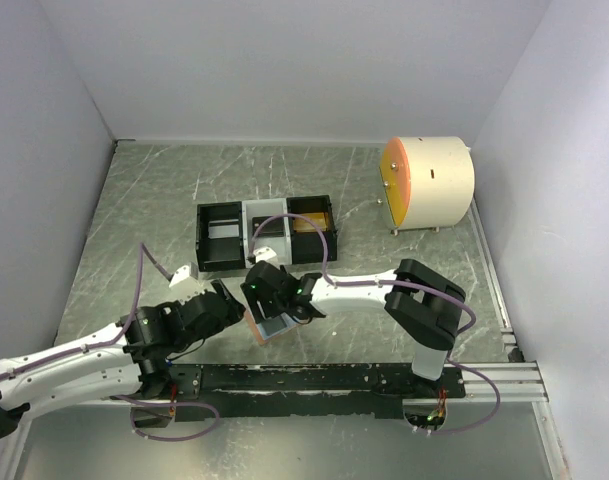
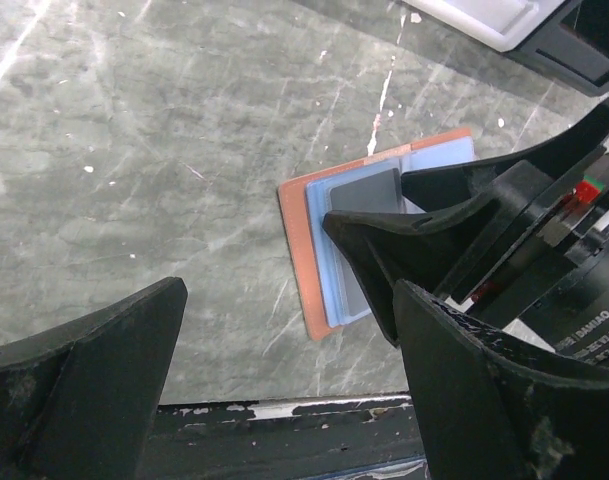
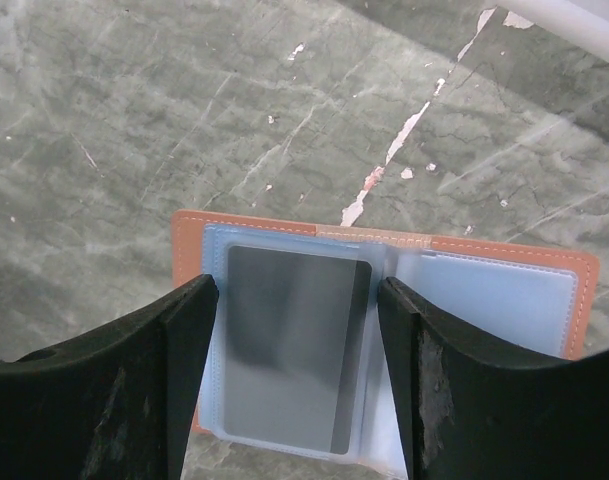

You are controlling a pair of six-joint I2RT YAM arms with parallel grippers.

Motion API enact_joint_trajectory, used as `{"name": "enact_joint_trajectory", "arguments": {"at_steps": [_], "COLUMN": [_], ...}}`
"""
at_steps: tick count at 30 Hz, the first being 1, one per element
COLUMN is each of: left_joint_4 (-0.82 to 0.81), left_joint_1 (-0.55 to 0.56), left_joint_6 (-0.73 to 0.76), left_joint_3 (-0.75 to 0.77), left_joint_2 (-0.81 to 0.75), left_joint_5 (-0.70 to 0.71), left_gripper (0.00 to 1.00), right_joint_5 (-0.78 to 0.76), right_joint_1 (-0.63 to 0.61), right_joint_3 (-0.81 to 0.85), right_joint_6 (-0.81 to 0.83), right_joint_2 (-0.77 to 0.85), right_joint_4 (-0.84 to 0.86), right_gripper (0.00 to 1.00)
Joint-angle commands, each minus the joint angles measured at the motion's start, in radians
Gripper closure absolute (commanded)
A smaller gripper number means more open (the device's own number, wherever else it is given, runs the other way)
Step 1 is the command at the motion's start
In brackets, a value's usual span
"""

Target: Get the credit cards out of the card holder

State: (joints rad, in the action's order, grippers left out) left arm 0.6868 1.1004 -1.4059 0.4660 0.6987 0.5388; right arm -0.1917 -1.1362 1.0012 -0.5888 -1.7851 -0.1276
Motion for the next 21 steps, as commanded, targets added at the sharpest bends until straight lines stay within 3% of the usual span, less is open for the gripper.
{"name": "enact_joint_trajectory", "arguments": {"at_steps": [1,11,21], "left_joint_4": [0.083,0.094,0.037], "left_joint_1": [-0.001,-0.001,-0.001], "left_joint_6": [-0.058,-0.055,0.004], "left_joint_3": [0.016,0.007,0.012], "left_joint_2": [-0.038,-0.060,-0.016], "left_joint_5": [0.052,0.052,0.019], "left_gripper": [0.04,0.04,0.04], "right_joint_5": [-0.101,-0.204,0.081], "right_joint_1": [-0.024,-0.075,0.006], "right_joint_3": [0.018,0.107,-0.025], "right_joint_6": [0.015,-0.005,-0.045], "right_joint_2": [-0.078,-0.124,-0.034], "right_joint_4": [-0.140,-0.225,-0.007], "right_gripper": [0.34,0.41,0.47]}}
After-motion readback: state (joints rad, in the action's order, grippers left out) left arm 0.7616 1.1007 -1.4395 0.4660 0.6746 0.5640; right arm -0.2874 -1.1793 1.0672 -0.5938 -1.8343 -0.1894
